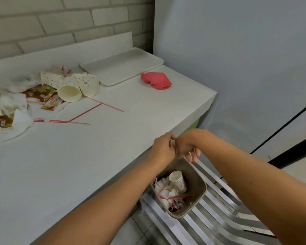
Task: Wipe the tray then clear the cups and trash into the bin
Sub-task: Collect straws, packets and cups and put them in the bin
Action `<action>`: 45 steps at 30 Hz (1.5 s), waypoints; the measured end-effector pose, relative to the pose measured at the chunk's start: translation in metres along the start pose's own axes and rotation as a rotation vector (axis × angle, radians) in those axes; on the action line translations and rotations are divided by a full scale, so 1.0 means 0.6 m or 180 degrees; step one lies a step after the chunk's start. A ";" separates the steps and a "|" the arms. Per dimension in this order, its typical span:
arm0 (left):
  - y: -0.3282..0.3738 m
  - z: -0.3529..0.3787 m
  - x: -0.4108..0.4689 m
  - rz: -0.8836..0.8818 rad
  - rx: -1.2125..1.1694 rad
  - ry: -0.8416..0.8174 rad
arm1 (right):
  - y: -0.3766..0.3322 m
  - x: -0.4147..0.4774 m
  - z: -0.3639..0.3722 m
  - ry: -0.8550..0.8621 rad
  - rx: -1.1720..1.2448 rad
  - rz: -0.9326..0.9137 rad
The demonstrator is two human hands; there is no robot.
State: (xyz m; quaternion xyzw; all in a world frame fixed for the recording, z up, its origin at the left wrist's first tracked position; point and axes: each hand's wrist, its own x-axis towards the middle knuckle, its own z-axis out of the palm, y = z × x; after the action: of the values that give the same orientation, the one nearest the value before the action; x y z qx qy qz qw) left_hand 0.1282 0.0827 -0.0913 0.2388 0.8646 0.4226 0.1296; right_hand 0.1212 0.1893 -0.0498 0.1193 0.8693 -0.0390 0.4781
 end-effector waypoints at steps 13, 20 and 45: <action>-0.098 -0.272 -0.060 -0.0573 0.0480 0.1515 | -0.250 -0.077 -0.085 0.1195 -0.0364 -0.1675; -0.214 -0.406 -0.174 -0.1349 0.0883 0.1923 | -0.421 -0.073 -0.088 0.1510 -0.0450 -0.2399; -0.471 -0.658 -0.447 -0.2958 0.1936 0.1270 | -0.859 -0.064 -0.006 0.1882 -0.0840 -0.3316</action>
State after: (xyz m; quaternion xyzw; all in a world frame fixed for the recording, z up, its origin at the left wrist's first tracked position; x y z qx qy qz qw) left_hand 0.1030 -0.4712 -0.0686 -0.2228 0.9686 0.0913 0.0616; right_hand 0.0117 -0.3156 -0.0394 -0.3758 0.9066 -0.1249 0.1456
